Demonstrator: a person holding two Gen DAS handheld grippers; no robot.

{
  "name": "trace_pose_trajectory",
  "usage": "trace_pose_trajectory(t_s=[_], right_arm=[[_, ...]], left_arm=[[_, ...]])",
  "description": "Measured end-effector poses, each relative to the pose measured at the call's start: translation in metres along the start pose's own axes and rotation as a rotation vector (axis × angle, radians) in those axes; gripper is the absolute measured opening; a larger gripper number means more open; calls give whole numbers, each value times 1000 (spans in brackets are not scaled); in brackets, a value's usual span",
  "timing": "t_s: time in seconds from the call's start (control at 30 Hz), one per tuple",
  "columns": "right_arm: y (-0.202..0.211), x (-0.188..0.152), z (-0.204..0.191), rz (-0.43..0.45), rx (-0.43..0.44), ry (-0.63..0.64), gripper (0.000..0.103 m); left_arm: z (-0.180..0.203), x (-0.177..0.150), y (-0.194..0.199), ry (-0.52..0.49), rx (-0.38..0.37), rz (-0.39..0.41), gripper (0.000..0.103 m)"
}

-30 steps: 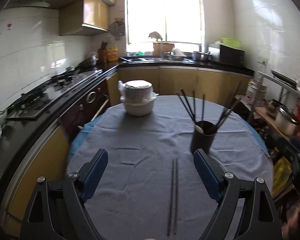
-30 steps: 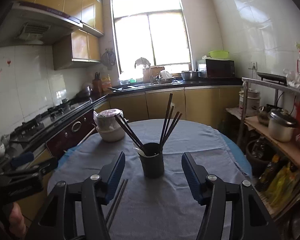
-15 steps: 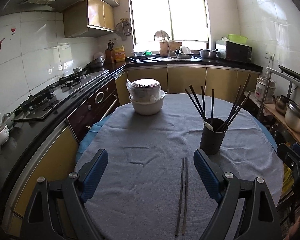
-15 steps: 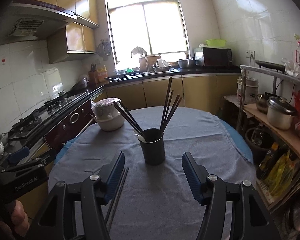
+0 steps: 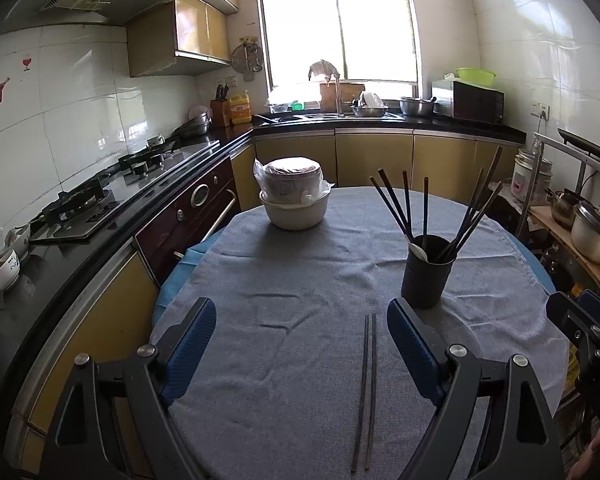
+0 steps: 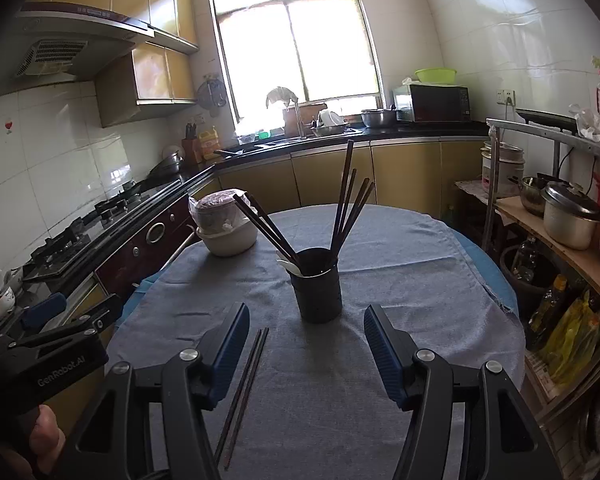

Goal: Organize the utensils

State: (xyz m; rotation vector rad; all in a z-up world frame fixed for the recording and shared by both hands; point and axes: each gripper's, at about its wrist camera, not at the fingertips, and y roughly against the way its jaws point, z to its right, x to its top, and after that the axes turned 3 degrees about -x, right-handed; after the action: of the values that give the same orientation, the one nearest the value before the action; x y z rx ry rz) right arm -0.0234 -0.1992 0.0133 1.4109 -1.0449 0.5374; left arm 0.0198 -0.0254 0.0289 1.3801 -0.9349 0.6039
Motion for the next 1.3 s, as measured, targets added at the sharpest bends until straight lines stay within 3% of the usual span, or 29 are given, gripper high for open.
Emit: trace_pose_trajectory(t_s=[1.3], right_arm=[[-10, -2, -5, -9, -6, 20, 63]], left_arm=[[-9, 0, -3, 8, 19, 5, 88]])
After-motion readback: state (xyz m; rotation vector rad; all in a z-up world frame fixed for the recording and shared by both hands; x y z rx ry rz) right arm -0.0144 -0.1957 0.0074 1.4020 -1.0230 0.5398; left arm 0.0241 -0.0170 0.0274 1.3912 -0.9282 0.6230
